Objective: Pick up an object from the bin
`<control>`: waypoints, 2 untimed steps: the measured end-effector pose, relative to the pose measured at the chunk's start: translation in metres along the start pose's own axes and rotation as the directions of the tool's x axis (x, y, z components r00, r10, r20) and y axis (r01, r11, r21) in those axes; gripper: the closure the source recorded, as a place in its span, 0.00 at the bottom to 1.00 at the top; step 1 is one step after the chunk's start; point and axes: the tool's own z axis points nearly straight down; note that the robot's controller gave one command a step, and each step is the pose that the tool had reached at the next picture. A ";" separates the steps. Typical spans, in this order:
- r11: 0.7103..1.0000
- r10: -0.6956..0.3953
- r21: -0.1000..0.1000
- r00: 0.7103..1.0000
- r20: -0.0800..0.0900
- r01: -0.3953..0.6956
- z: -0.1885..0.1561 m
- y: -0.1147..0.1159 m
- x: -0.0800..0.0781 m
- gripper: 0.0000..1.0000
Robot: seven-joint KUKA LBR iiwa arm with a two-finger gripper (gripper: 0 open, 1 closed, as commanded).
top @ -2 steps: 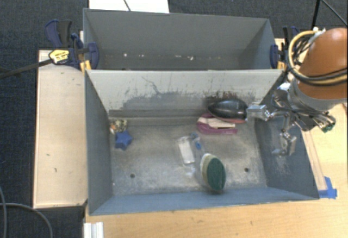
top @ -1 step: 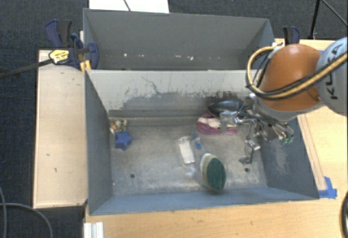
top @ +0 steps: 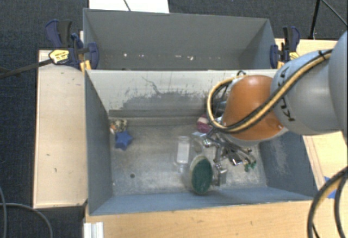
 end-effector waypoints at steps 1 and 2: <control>0.999 -0.037 0.013 0.999 0.029 0.036 0.002 0.034 0.012 0.00; 0.999 -0.044 0.009 0.999 0.024 0.044 0.002 0.035 0.014 1.00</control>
Offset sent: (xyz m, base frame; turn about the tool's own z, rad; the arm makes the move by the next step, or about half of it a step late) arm -0.0302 0.0269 -0.0060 -0.0358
